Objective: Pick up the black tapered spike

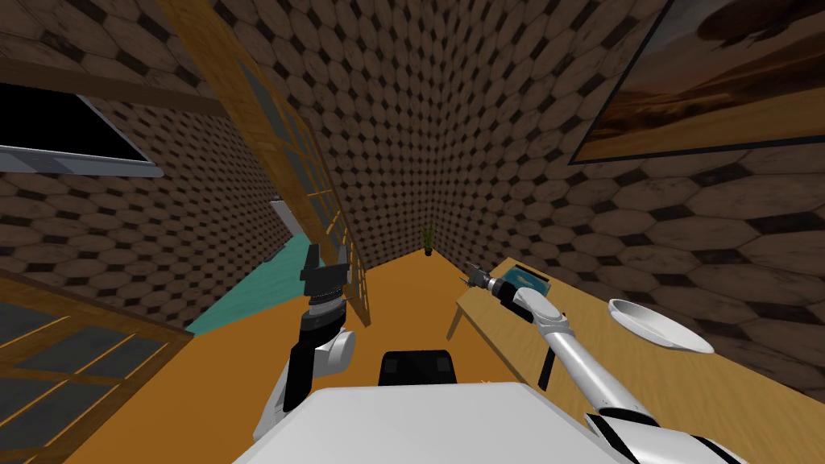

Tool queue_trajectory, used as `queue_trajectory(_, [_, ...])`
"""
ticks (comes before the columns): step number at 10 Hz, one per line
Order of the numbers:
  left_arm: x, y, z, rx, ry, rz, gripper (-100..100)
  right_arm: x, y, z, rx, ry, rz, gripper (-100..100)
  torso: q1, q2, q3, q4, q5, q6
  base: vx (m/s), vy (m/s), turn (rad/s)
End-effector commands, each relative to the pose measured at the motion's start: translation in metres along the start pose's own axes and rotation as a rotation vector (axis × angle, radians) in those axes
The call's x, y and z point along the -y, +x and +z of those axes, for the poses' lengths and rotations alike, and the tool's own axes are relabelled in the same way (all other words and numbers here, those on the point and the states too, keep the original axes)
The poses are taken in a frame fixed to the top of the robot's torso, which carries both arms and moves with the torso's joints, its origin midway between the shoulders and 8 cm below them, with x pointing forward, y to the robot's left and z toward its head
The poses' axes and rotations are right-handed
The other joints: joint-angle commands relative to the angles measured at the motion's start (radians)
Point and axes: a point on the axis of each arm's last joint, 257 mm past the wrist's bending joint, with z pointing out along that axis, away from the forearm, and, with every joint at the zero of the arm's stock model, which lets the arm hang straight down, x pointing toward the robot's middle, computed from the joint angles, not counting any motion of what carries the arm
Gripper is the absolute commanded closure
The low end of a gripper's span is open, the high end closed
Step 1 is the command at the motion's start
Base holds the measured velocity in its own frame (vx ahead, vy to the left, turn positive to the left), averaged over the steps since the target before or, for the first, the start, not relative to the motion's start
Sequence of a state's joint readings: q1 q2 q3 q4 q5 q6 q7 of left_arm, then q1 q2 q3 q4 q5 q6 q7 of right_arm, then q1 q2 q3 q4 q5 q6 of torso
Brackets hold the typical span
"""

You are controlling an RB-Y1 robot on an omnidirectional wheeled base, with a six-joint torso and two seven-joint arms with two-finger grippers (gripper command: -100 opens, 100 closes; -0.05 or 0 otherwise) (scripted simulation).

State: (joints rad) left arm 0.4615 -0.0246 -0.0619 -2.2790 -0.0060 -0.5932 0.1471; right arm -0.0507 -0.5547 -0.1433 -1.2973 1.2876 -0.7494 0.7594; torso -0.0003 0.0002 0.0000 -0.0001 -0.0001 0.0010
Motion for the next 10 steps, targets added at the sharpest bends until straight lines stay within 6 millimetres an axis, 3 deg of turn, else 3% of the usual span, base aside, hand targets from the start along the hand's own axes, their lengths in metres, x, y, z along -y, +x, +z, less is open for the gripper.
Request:
queue_trajectory(1, [0.000,0.000,0.000,0.000,0.000,0.000,0,-0.005,0.010,-0.002,-0.030,-0.027,-0.035,-100,0.000,0.000,0.000,0.000,0.000,0.000,0.003,-0.004,-0.010])
queue_trajectory(3, [0.000,0.000,0.000,0.000,0.000,0.000,0,-0.018,0.037,-0.010,-0.087,-0.087,-0.103,-100,0.000,0.000,0.000,0.000,0.000,0.000,0.002,-0.005,0.085])
queue_trajectory(7, [0.000,0.000,0.000,0.000,0.000,0.000,0,-0.034,0.067,-0.021,-0.153,-0.165,-0.183,-100,0.000,0.001,0.000,0.000,0.000,0.000,0.000,-0.005,0.041])
queue_trajectory(8, [0.000,0.000,0.000,0.000,0.000,0.000,0,-0.043,0.086,-0.031,-0.185,-0.217,-0.229,-100,0.000,0.001,0.000,0.000,0.000,0.000,0.000,-0.007,0.084])
queue_trajectory(10, [0.000,0.000,0.000,0.000,0.000,0.000,0,-0.049,0.095,-0.035,-0.209,-0.242,-0.248,-100,0.000,0.001,0.000,0.000,0.000,0.000,0.000,-0.009,0.036])
